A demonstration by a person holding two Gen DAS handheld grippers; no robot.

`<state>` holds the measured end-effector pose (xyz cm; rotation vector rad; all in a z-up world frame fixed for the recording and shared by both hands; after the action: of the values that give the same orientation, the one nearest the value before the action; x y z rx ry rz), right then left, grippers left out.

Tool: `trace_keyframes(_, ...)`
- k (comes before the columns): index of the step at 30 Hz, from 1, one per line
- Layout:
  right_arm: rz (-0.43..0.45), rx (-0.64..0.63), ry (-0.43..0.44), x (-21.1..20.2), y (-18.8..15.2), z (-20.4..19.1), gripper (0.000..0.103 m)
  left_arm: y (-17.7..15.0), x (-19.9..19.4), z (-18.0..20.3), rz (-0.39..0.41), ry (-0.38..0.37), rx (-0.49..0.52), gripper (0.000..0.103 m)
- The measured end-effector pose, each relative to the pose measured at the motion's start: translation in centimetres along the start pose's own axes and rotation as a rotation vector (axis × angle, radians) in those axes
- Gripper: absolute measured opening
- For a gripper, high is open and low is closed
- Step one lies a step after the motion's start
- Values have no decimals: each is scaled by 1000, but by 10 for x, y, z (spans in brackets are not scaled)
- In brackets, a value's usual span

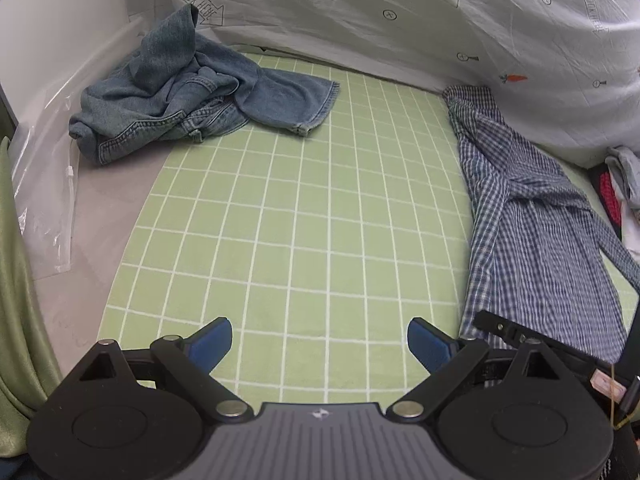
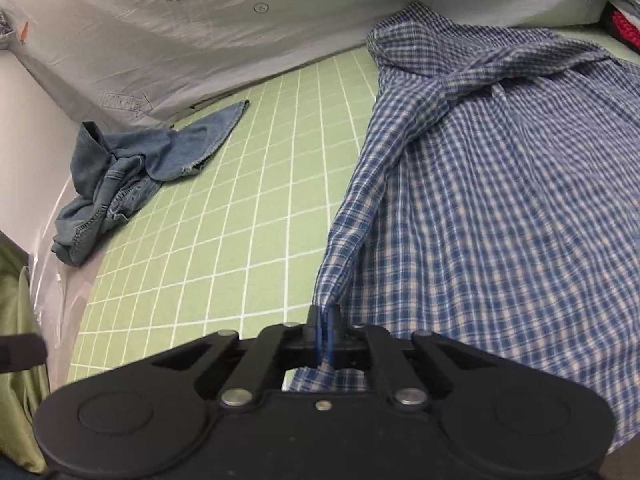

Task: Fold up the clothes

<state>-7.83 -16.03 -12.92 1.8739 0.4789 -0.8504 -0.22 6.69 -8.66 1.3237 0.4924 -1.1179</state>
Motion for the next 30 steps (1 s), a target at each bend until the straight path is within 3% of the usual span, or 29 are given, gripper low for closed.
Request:
trace_keyframes(4, 44, -24, -6, -26, 15, 15, 3, 1, 8, 22, -5, -23, 6, 94)
trace_keyframes(11, 76, -50, -91, -66, 35, 83, 3, 0, 31, 79, -22, -59, -3, 94)
trace_keyframes(15, 44, -6, -127, -75, 38, 134, 2, -9, 39, 111, -40, -57, 0, 94)
trace_keyframes(20, -38, -44, -178, -63, 28, 185, 2, -13, 49, 136, -53, -24, -5, 94)
trace_keyframes(25, -133, -85, -156, -33, 20, 204, 4, -10, 56, 157, -61, 23, 21, 94)
trace_keyframes(28, -165, -94, -122, -27, 23, 208, 14, -5, 61, 166, -58, 37, 10, 94)
trace_keyframes(30, -151, -69, -85, -30, 30, 214, 34, 1, 67, 171, -54, 47, -6, 94)
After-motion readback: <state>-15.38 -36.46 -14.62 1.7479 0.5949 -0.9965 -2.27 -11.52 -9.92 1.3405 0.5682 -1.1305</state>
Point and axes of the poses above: each gripper's, at about its wrist camera, not at the fingertips, and x roughly the way its jaws point, z to its right, y to its top, the point moved 6 cm from there along x, roughly the way its jaws point, and after that the axes turned 6 degrees about -x, right-handed, at the moved point
